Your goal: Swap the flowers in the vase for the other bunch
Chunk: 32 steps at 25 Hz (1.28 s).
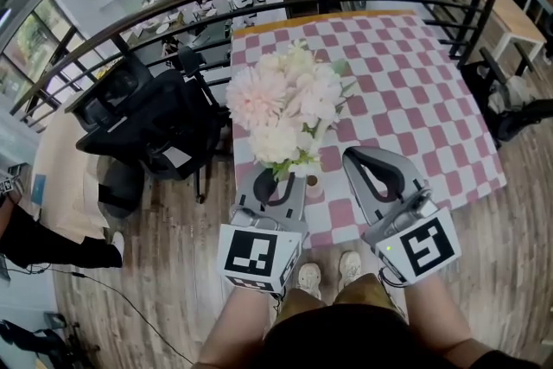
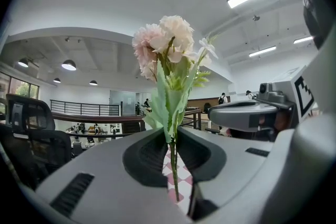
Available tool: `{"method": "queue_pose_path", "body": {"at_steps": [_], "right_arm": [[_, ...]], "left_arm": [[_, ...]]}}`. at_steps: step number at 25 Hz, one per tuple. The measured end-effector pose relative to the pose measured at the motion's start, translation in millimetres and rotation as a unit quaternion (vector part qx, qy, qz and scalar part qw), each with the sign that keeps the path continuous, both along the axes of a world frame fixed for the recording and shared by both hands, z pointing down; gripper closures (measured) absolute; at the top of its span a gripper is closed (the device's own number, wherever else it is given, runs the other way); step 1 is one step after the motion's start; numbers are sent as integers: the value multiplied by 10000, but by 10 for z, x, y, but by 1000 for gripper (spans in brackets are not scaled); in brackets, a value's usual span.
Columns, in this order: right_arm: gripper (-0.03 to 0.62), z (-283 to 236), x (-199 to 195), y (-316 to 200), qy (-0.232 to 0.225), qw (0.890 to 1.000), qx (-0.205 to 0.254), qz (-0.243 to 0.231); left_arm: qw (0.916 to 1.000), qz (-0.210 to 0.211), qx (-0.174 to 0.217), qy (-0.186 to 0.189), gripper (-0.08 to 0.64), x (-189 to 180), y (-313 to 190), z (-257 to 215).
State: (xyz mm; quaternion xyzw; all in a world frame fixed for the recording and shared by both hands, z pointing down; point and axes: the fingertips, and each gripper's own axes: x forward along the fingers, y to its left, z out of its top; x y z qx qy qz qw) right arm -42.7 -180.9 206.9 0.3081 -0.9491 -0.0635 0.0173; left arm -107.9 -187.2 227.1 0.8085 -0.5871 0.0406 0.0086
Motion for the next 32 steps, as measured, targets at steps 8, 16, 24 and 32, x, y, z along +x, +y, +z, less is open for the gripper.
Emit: {"method": "queue_pose_path", "body": {"at_steps": [8,16,24,32], "right_arm": [[560,187,-54,-153,40,9998,-201,-49],[560,415,-130,-309,172,9990,-387,-143],[560,587,-166,-459,143,9981,-584,-146],[560,909,-212,-592,208,9951,-930,-281]], "left_arm": [[9999,-37,-143,56,508,-50,-143,150],[9994,-74,-301,123,508,-87,-283,321],[9985,-39,-441,316,508,-46,-419,498],[9975,-151,-604,330,508,-62,-573,752]]}}
